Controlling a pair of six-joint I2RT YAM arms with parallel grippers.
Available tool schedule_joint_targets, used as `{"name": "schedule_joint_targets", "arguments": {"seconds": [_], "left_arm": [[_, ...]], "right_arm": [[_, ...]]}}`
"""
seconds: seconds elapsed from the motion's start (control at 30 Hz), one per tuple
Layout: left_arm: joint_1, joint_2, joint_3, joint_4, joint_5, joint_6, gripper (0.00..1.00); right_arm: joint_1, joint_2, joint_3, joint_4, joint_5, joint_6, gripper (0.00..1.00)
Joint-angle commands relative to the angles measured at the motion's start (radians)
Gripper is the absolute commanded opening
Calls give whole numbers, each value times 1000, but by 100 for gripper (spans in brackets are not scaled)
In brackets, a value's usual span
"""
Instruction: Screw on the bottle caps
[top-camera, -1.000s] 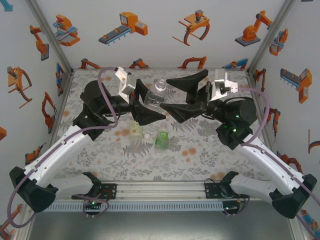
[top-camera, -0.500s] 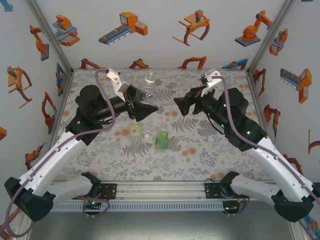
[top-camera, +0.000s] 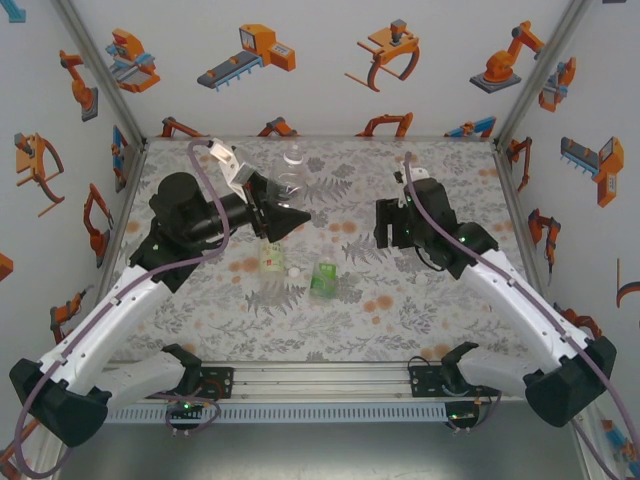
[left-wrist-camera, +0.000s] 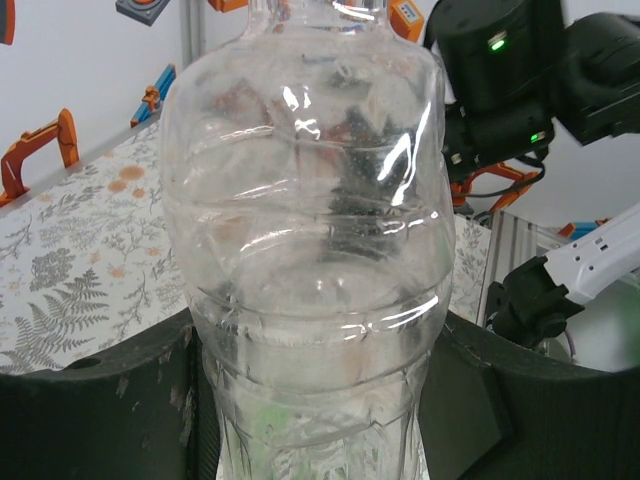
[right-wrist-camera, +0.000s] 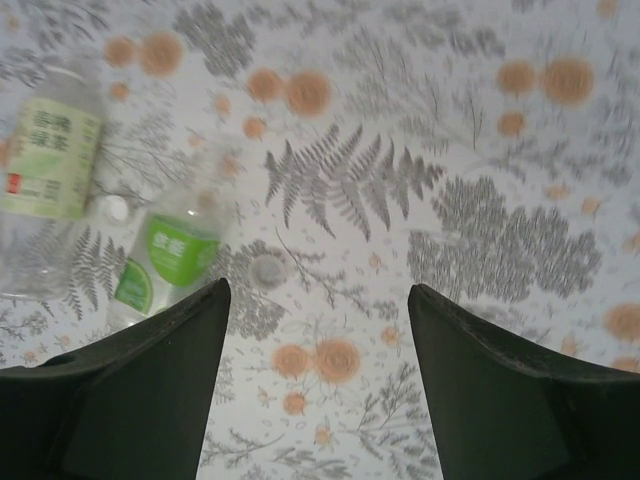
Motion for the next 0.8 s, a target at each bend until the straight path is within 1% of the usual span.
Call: {"name": "schedule_joint_targets", "arguments": {"seconds": [0.0,0.13,0.23,0.33,0.43,0.57,0.77], "left_arm": [[5,-20,-2,-23,-17,-12,0],[8,-14,11,-75,-51,-11,0],[15,1,46,-145,-76,-10,0],[21,12,64,-181,-70,1,0],[20,8,57,-168,-65,7,0],[20,7,43,-148,-67,2,0],[21,12,54,-151,-49,5,0]], "right_arm": [[-69,14,-51,-51,-59,135,64],[-220,31,-121,-71,-149,189,60],[-324,45,-171,-77,-212,183,59],[-394,59,-206,-80,-229,150,58],[-427,74,-228,-80,-204,132,57],[-448,120,-236,-80,-160,126,55],[-453,179,-251,-36,-164,79,56]]}}
